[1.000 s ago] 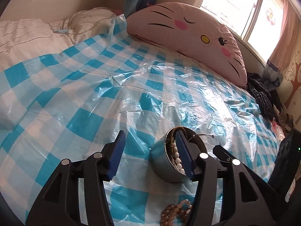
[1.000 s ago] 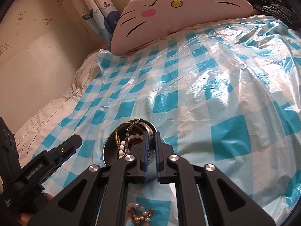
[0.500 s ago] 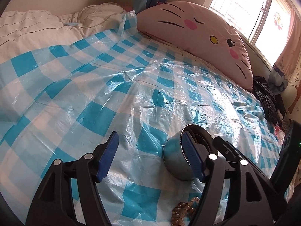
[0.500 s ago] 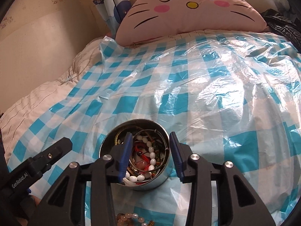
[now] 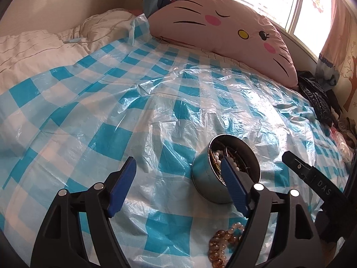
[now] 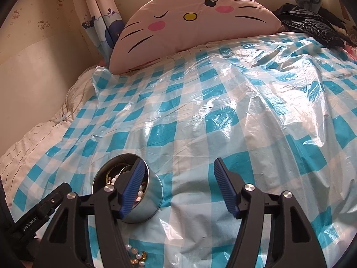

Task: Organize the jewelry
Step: 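Move both tools back to the brown and pink bead bracelets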

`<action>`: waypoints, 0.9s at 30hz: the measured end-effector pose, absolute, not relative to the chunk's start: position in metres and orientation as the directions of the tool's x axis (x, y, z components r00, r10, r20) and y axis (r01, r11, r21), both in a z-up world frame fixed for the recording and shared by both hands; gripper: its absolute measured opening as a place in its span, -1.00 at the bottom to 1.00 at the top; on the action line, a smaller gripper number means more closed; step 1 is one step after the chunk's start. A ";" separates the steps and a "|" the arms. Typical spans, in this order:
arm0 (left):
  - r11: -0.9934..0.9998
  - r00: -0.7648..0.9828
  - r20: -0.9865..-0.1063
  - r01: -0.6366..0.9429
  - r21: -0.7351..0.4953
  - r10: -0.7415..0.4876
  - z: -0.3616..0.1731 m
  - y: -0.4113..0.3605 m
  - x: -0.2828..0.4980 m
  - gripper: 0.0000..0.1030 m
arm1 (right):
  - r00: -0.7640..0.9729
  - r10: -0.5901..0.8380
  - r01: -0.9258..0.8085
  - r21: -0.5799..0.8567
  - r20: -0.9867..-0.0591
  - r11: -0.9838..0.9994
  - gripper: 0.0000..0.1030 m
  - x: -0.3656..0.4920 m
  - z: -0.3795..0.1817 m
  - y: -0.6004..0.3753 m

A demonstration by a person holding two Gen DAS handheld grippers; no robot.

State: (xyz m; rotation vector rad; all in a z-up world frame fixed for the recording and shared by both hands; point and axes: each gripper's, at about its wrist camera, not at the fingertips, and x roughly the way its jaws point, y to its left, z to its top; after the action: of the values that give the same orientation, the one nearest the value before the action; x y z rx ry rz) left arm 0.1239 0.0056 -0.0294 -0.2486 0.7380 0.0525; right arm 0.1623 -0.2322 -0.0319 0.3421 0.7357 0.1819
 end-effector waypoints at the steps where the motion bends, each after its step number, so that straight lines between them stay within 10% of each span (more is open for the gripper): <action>1: 0.975 0.735 -0.677 -0.115 -0.189 -0.045 -0.030 0.002 0.120 0.57 | 0.730 0.277 -0.043 0.362 -0.625 0.931 0.27 0.159 -0.031 -0.233; 27: 0.990 0.681 -0.732 -0.109 -0.092 0.007 -0.042 0.006 0.065 0.69 | 0.516 0.203 -0.284 0.058 -0.832 0.957 0.38 0.115 -0.078 -0.161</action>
State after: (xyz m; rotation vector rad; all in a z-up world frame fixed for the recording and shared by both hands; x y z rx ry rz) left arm 0.0653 0.0061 -0.0418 -0.1315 0.8199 0.0652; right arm 0.1147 -0.1613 -0.0784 -0.0894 0.9868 0.2927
